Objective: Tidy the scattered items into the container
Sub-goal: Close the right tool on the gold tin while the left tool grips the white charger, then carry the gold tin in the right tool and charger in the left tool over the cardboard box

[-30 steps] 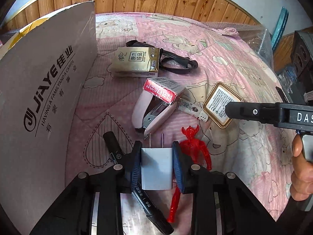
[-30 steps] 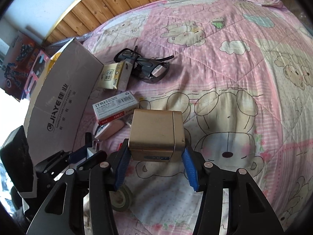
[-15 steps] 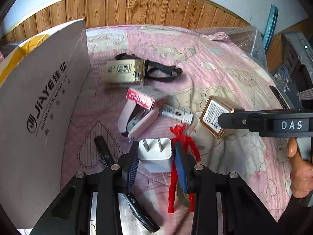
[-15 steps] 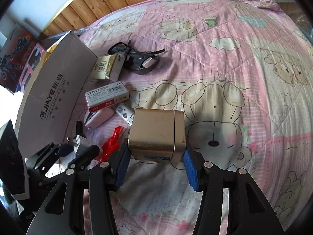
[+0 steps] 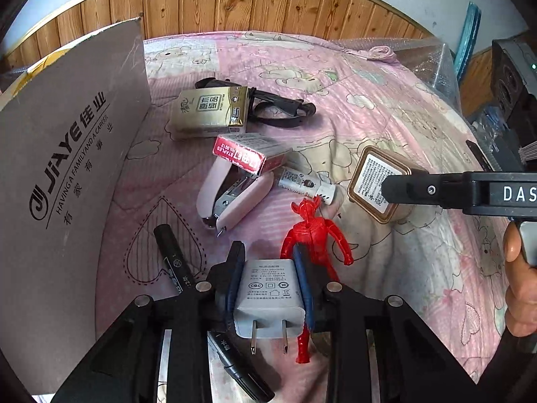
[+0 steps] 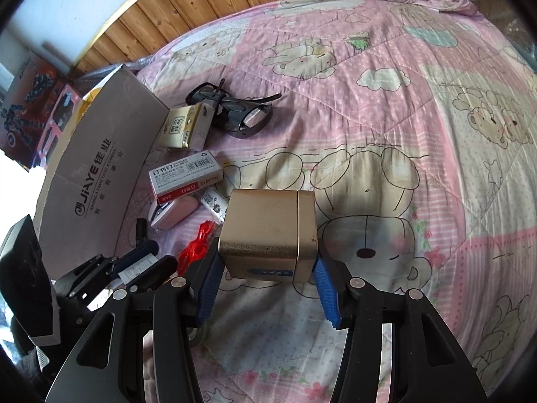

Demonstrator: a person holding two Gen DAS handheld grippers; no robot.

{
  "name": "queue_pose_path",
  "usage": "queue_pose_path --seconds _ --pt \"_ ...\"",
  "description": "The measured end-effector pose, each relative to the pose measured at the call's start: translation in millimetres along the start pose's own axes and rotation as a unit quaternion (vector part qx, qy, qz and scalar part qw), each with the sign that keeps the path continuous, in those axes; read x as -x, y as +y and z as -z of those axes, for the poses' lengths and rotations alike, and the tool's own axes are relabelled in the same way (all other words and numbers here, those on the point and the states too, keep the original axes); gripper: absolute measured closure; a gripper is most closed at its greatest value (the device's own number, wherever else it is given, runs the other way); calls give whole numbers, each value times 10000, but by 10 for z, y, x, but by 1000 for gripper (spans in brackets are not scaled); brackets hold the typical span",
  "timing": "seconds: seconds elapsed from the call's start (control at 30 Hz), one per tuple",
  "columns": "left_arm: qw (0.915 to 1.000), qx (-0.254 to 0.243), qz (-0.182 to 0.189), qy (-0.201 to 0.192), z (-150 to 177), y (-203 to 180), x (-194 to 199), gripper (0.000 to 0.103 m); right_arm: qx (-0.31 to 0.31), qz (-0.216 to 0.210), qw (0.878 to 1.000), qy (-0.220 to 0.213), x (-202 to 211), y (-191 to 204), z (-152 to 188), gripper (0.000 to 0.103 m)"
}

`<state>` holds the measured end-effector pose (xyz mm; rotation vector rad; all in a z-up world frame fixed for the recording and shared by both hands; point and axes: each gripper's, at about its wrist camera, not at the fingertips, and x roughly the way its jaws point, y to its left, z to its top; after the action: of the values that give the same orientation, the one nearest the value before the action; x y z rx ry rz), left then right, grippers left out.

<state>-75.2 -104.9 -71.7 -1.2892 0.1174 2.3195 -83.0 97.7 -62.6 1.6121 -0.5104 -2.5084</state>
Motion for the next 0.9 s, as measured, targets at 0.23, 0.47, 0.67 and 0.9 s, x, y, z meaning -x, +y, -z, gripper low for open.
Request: queue_pose_path --seconds 0.23,0.47,0.67,0.9 --pt "9991 -83 42 -416 -128 -104 314 72 4 -100 9998 -142 113 56 -10 50" --pt "9982 -102 -74 -586 -230 -160 485 72 80 -240 9993 -277 246 184 -26 50" --pt "9976 38 -403 -565 -307 -101 645 72 208 -340 9983 -416 367 355 -17 49" --pt "9962 222 -441 -724 -396 33 915 72 369 -464 9964 -604 519 588 2 50"
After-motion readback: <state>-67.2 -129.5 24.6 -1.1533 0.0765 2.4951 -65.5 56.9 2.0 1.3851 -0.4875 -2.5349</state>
